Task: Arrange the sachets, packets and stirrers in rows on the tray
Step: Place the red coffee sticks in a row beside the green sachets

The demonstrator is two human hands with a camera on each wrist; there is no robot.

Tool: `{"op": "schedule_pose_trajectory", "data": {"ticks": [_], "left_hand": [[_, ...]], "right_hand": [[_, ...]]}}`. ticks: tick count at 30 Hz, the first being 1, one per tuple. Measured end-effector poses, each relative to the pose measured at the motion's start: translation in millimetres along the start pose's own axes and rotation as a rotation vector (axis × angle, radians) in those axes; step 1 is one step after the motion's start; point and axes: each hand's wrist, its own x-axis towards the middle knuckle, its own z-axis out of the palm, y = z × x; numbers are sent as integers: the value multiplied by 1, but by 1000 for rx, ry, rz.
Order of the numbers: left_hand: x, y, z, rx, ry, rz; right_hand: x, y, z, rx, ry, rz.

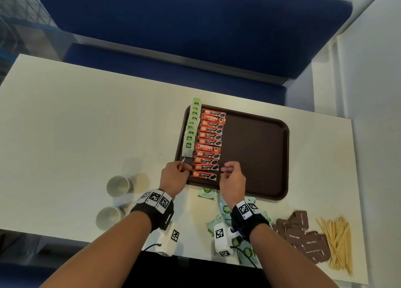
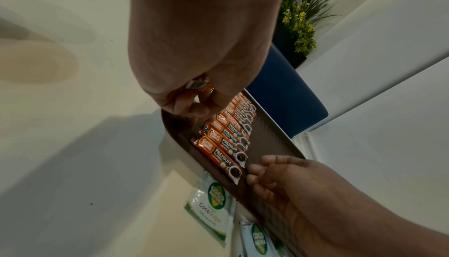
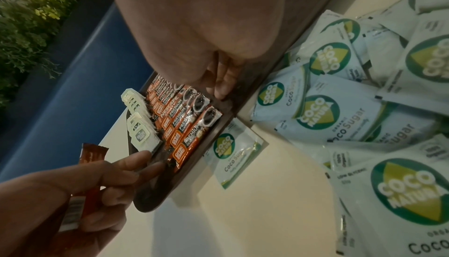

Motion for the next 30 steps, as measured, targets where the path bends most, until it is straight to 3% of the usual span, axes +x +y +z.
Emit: {"op": "schedule_pose_trajectory", "data": {"ticks": [13, 20, 22, 26, 30], "left_hand": [[7, -2, 2, -58, -31, -38], [-3, 26, -6, -355, -95, -45], [-11, 45, -9, -466, -162, -41], [-20, 68, -10, -644, -278, 7], [-25, 73, -7, -716, -356, 43]], "right_hand": [[1, -5, -2, 0, -33, -7], [-1, -13, -11, 31, -4, -29], [-5, -27, -20, 157, -85, -24], [-21, -64, -35, 608, -480, 141], [-37, -87, -41, 671, -456, -61]]}}
